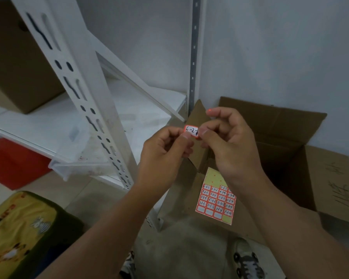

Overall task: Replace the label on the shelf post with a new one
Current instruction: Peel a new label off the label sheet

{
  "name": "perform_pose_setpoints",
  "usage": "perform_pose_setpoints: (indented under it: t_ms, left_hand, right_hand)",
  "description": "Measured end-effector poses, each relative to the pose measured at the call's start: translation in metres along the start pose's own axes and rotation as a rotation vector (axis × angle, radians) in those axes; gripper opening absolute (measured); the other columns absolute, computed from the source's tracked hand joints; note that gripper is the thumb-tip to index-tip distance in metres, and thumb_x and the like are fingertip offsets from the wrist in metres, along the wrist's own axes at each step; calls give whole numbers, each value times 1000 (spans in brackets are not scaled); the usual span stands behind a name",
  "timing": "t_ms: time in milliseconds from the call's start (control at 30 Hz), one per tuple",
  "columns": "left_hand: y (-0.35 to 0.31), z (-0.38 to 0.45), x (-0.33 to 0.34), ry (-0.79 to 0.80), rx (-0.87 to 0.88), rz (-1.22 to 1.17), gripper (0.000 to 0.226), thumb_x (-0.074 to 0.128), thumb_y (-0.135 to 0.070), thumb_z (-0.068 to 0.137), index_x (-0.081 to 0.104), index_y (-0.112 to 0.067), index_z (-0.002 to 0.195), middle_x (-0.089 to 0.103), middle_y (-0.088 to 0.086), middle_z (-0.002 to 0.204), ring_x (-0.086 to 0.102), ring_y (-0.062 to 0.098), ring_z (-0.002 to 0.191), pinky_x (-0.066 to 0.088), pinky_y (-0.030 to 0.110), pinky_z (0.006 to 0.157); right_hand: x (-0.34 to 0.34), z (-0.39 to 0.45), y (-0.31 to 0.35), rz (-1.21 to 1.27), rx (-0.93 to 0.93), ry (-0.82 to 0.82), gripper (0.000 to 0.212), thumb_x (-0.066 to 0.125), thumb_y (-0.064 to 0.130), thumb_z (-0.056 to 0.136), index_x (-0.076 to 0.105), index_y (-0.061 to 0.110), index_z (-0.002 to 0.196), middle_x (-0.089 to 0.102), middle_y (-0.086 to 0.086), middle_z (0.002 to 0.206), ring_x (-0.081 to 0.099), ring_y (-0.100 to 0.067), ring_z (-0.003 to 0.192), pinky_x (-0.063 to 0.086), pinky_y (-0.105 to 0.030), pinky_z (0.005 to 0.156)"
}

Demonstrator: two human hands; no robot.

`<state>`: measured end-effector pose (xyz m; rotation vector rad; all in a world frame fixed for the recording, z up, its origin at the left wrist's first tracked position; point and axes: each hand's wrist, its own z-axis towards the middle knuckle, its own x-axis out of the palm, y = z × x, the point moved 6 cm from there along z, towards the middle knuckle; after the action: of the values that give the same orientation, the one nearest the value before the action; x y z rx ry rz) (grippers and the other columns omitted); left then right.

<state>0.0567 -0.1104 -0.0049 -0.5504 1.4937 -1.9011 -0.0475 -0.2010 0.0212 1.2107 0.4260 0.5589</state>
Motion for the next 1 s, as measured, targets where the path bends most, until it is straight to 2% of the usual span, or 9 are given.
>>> perform_pose_setpoints:
  t_ms: [200,333,433,533,733,867,1000]
  left_hand:
    - [-13,-9,-9,-56,79,-37,16,55,-10,95,67,-11,84,67,2,68,63,15,65,55,25,66]
    - [-17,-17,-16,-178,103,-111,14,57,-9,94,67,-5,86,67,4,68,64,14,64,55,23,64]
    - [-17,-18,-18,-217,78,-150,14,57,-9,94,69,-2,90,69,-1,68,63,9,61,54,23,62]
    - [-16,-17,-17,-224,70,-140,15,58,-10,94,71,-3,91,71,-2,70,63,8,61,54,23,62]
    - [-13,-20,-17,-223,10,-169,18,55,-10,95,72,-6,90,70,5,72,63,16,63,53,29,63]
    - [-14,-20,-19,-224,18,-114,19,54,-11,96,72,-10,90,71,9,74,63,20,65,56,34,66]
    - [-11,-19,-22,-237,-38,-189,19,53,-11,96,71,-8,89,70,10,75,62,23,65,55,39,68]
  right_hand:
    - [9,-3,4,-17,-13,41,28,59,6,92,51,25,111,66,-3,87,65,-11,85,54,-22,78]
    - [15,-6,1,43,28,37,32,61,14,91,47,27,116,63,-1,101,62,-12,98,53,-33,88]
    - [20,-8,6,48,-13,81,37,63,10,89,46,18,121,65,1,92,64,-14,93,53,-33,87]
    - [23,-10,8,62,-24,102,37,62,6,89,47,16,121,65,0,88,66,-16,89,55,-29,84]
    - [24,-7,11,107,28,65,32,60,3,90,49,19,117,69,-4,85,69,-11,83,51,-12,72]
    - [23,-6,12,151,40,47,33,62,4,89,49,22,114,70,-4,82,68,-8,78,52,-13,74]
    - [21,-3,12,186,52,30,33,62,4,89,50,20,115,69,-4,80,68,-9,76,55,-20,81]
